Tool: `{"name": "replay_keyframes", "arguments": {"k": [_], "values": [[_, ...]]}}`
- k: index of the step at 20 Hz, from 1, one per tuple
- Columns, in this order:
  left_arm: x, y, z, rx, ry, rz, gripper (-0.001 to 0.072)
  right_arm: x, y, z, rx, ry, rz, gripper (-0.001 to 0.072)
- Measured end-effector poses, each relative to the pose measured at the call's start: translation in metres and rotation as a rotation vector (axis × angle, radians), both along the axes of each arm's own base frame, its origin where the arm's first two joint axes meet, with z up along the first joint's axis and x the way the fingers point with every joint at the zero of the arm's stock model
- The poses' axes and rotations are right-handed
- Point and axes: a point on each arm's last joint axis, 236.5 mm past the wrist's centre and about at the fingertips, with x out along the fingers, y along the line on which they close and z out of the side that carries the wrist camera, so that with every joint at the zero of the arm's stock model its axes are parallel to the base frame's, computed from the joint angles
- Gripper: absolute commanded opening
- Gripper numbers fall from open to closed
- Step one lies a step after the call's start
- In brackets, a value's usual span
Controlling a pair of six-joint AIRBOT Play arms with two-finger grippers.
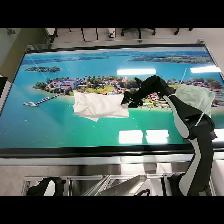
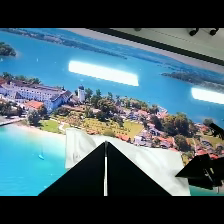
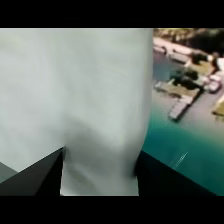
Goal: Fold the shirts.
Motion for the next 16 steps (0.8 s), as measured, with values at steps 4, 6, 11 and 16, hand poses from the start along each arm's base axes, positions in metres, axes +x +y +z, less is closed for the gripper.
{"name": "replay_keyframes", "arguments": {"k": [4, 6, 11, 16], "values": [[-0.001, -0.001, -0.001, 0.000, 0.006, -0.003, 0.0025, -0.007, 0.020, -0.008, 0.016, 0.004, 0.031, 0.0064], [-0.001, -0.001, -0.003, 0.000, 0.012, -0.006, 0.0026, -0.010, 0.027, -0.013, 0.022, -0.002, 0.051, 0.0015], [-0.003, -0.003, -0.005, 0.000, 0.024, -0.012, 0.0025, 0.004, 0.035, 0.015, 0.055, -0.094, 0.052, 0.0015], [-0.004, -0.004, -0.008, 0.001, 0.037, -0.018, 0.0025, 0.051, -0.020, 0.143, 0.097, -0.362, -0.063, 0.0015]]}}
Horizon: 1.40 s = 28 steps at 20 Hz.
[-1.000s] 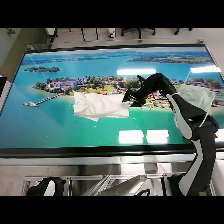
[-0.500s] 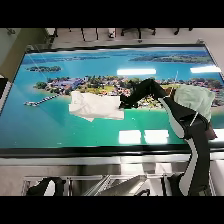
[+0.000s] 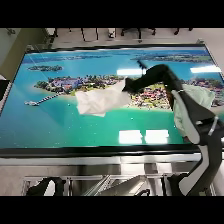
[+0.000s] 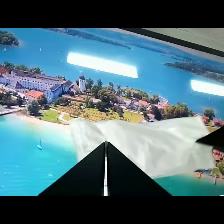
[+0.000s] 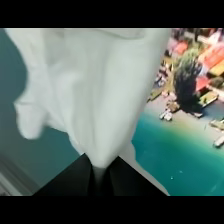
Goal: Fold the shirts.
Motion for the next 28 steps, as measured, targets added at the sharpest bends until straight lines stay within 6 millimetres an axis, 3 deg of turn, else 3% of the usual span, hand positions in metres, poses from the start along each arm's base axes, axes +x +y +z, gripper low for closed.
{"name": "replay_keyframes", "arguments": {"k": [3, 6, 9, 12, 14, 16, 19, 24, 25, 26, 27, 28], "values": [[-0.002, -0.001, -0.003, 0.000, 0.012, -0.005, 0.0026, 0.016, -0.081, 0.091, 0.015, -0.165, -0.165, 0.0015], [-0.003, -0.002, -0.004, 0.001, 0.022, -0.010, 0.0025, 0.005, -0.182, 0.158, 0.003, -0.260, -0.358, 0.0015], [-0.004, -0.003, -0.006, 0.001, 0.028, -0.013, 0.0026, -0.034, -0.275, 0.185, -0.057, -0.245, -0.532, 0.0014], [-0.005, -0.003, -0.007, 0.001, 0.034, -0.016, 0.0025, -0.098, -0.340, 0.171, -0.174, -0.093, -0.662, 0.0014], [-0.005, -0.003, -0.007, 0.001, 0.035, -0.016, 0.0025, -0.141, -0.361, 0.157, -0.242, 0.016, -0.720, 0.0015], [-0.005, -0.003, -0.007, 0.001, 0.035, -0.016, 0.0026, -0.180, -0.368, 0.146, -0.282, 0.101, -0.768, 0.0015], [-0.005, -0.004, -0.008, 0.001, 0.038, -0.018, 0.0026, -0.220, -0.364, 0.128, -0.306, 0.209, -0.795, 0.0015], [-0.005, -0.004, -0.008, 0.001, 0.038, -0.018, 0.0026, -0.275, -0.362, 0.078, -0.381, 0.422, -0.781, 0.0018], [-0.005, -0.003, -0.008, 0.001, 0.038, -0.018, 0.0025, -0.283, -0.362, 0.070, -0.393, 0.453, -0.781, 0.0087], [-0.005, -0.003, -0.008, 0.001, 0.038, -0.018, 0.0026, -0.289, -0.362, 0.062, -0.402, 0.477, -0.783, 0.0423], [-0.005, -0.004, -0.008, 0.001, 0.038, -0.018, 0.0026, -0.293, -0.363, 0.054, -0.410, 0.498, -0.782, 0.0646], [-0.005, -0.004, -0.008, 0.001, 0.038, -0.018, 0.0026, -0.295, -0.364, 0.048, -0.415, 0.509, -0.783, 0.0643]]}}
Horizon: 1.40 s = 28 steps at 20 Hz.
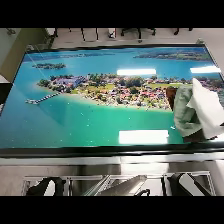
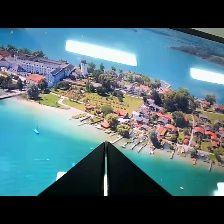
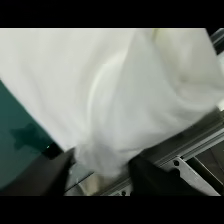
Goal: Fold the shirts.
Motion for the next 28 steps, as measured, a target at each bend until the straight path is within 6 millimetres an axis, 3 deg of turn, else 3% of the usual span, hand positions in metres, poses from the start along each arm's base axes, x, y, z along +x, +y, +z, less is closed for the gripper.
{"name": "replay_keyframes", "arguments": {"k": [4, 5, 6, 8, 9, 10, 14, 17, 21, 23, 25, 28], "values": [[0.000, 0.000, 0.000, 0.000, -0.001, 0.000, 0.0026, 0.000, -0.008, -0.008, -0.020, 0.015, -0.011, 0.0637], [0.000, 0.000, 0.000, 0.000, 0.000, 0.000, 0.0026, 0.003, -0.011, -0.004, -0.033, 0.002, -0.011, 0.0505], [0.000, 0.000, 0.000, 0.000, 0.000, 0.000, 0.0025, 0.006, -0.013, 0.001, -0.047, -0.014, -0.010, 0.0308], [0.000, 0.000, 0.000, 0.000, 0.000, 0.000, 0.0026, 0.023, -0.010, 0.017, -0.056, -0.092, 0.005, 0.0260], [0.000, -0.001, 0.000, -0.001, 0.001, -0.002, 0.0026, 0.035, -0.003, 0.027, -0.051, -0.149, 0.022, 0.0078], [-0.001, -0.003, -0.002, 0.000, 0.007, -0.011, 0.0026, 0.050, 0.007, 0.037, -0.044, -0.218, 0.050, 0.0017], [-0.007, -0.033, -0.025, -0.030, 0.064, -0.099, 0.0026, 0.101, 0.079, 0.077, -0.038, -0.460, 0.270, 0.0017], [-0.019, -0.076, -0.069, -0.095, 0.149, -0.197, 0.0025, 0.113, 0.160, 0.082, -0.034, -0.564, 0.490, 0.0017], [-0.046, -0.140, -0.132, -0.155, 0.263, -0.348, 0.0025, 0.091, 0.263, 0.033, 0.000, -0.575, 0.733, 0.0017], [-0.059, -0.166, -0.157, -0.171, 0.309, -0.409, 0.0026, 0.075, 0.301, 0.007, 0.023, -0.571, 0.818, 0.0017], [-0.068, -0.185, -0.176, -0.172, 0.350, -0.456, 0.0026, 0.063, 0.325, -0.011, 0.040, -0.573, 0.875, 0.0017], [-0.080, -0.207, -0.198, -0.163, 0.407, -0.511, 0.0026, 0.052, 0.345, -0.024, 0.056, -0.573, 0.921, 0.0017]]}}
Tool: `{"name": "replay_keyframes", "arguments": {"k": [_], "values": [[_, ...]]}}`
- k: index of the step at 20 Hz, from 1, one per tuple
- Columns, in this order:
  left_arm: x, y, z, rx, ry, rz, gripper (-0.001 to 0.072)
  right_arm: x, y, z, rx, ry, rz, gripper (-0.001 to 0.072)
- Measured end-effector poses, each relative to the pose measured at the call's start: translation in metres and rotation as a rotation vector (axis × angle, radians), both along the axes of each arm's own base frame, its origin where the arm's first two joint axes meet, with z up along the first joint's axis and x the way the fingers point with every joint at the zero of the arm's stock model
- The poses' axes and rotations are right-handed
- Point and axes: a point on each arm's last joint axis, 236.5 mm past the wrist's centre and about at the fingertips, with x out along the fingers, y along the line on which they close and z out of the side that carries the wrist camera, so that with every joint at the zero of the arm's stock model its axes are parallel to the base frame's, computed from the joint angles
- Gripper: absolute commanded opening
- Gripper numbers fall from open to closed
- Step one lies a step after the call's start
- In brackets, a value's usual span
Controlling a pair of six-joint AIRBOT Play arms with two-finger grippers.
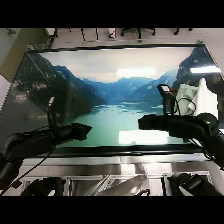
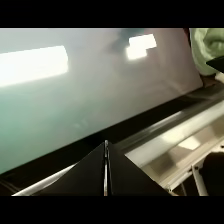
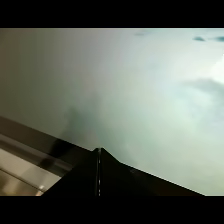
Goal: Fold the shirts.
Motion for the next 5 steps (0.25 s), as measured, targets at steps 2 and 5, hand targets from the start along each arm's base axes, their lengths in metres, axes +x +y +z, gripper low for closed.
{"name": "replay_keyframes", "arguments": {"k": [2, 5], "values": [[-0.003, -0.009, -0.010, 0.008, 0.020, -0.024, 0.0025, -0.004, 0.007, -0.003, 0.009, 0.006, 0.011, 0.0017], [-0.004, -0.017, -0.021, 0.018, 0.040, -0.038, 0.0025, -0.006, 0.011, -0.005, 0.015, 0.010, 0.017, 0.0017]]}}
